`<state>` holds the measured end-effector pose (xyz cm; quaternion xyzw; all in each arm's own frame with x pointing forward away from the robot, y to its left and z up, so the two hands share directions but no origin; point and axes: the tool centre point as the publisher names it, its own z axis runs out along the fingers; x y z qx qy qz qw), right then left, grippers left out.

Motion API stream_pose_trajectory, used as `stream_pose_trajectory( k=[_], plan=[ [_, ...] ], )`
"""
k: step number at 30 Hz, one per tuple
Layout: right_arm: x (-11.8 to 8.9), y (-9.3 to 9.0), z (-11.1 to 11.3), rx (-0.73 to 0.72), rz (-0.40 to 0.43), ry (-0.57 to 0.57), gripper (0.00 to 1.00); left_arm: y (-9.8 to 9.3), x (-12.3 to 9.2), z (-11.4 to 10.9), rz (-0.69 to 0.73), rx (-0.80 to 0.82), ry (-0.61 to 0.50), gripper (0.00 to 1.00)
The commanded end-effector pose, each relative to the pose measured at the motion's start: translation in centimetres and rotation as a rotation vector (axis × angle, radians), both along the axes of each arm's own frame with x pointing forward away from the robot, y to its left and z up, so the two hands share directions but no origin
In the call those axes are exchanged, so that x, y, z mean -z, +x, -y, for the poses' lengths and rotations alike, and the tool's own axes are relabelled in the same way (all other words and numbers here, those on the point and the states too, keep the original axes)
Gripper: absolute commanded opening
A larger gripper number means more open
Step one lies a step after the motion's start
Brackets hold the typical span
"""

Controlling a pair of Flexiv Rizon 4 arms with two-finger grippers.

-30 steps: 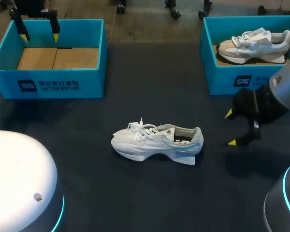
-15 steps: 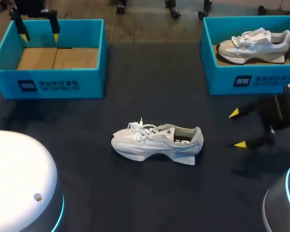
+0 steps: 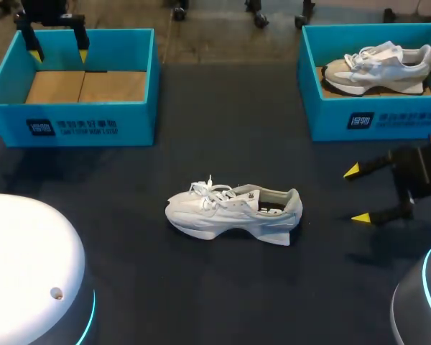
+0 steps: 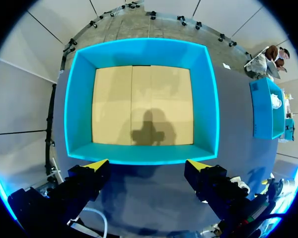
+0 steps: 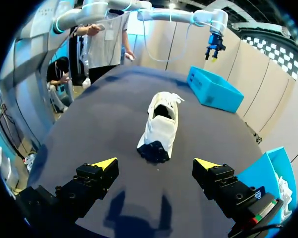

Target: Take the shoe out of the shoebox, open the shoe tongue, remove and reinsert the insole, then place the shoe into the shoebox

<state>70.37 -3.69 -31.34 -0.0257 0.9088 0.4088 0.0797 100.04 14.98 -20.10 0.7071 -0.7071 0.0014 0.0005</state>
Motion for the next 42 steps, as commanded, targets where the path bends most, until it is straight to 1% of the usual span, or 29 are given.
stream_pose_trajectory(
  k=[1, 2, 4, 5, 6, 8, 10, 12, 15, 18, 20, 22, 24, 32, 42],
  plan=[
    [0.2, 0.6, 0.2, 0.016, -0.013, 0.013, 1.00, 0.0, -0.1, 0.0, 0.000, 0.000, 0.001, 1.00],
    [0.3, 0.7, 0.2, 0.017, 0.005, 0.036, 1.00, 0.0, -0.1, 0.0, 0.000, 0.000, 0.001, 1.00],
    [0.6, 0.9, 0.4, 0.018, 0.003, 0.053, 1.00, 0.0, -0.1, 0.0, 0.000, 0.000, 0.001, 1.00],
    [1.2, 1.1, 0.8, 0.017, -0.009, 0.060, 1.00, 0.0, -0.1, 0.0, 0.000, 0.000, 0.001, 1.00],
    [1.6, 1.3, 1.0, 0.020, -0.005, 0.074, 1.00, 0.0, -0.1, 0.0, 0.000, 0.000, 0.001, 1.00],
    [2.4, 1.7, 1.3, 0.004, -0.026, 0.087, 1.00, 0.0, -0.1, 0.0, 0.000, 0.000, 0.001, 1.00],
    [3.0, 2.0, 1.5, -0.004, -0.040, 0.086, 1.00, 0.0, -0.1, 0.0, 0.000, 0.000, 0.001, 1.00],
    [3.5, 2.2, 1.9, 0.011, -0.040, 0.125, 1.00, 0.0, -0.1, 0.0, 0.000, 0.000, 0.001, 1.00],
    [4.6, 2.5, 2.6, 0.015, -0.074, 0.137, 1.00, 0.0, -0.1, 0.0, 0.000, 0.000, 0.001, 1.00],
    [5.4, 2.7, 3.1, 0.017, -0.080, 0.168, 1.00, 0.0, -0.1, 0.0, 0.000, 0.000, 0.001, 1.00],
    [5.7, 2.8, 3.3, 0.014, -0.082, 0.164, 1.00, 0.0, -0.1, 0.0, 0.000, 0.000, 0.001, 1.00],
    [6.3, 2.9, 3.6, 0.012, -0.081, 0.192, 1.00, 0.0, -0.1, 0.0, 0.000, 0.000, 0.001, 1.00],
    [6.6, 2.9, 3.8, 0.000, -0.067, 0.216, 1.00, 0.0, -0.1, 0.0, 0.000, 0.000, 0.001, 1.00],
    [8.0, 2.6, 4.2, -0.001, -0.092, 0.235, 1.00, 0.0, -0.1, 0.0, 0.000, 0.000, 0.001, 1.00],
    [8.0, 2.5, 4.1, 0.021, -0.079, 0.241, 1.00, 0.0, -0.1, 0.0, 0.000, 0.000, 0.001, 1.00]
  ],
)
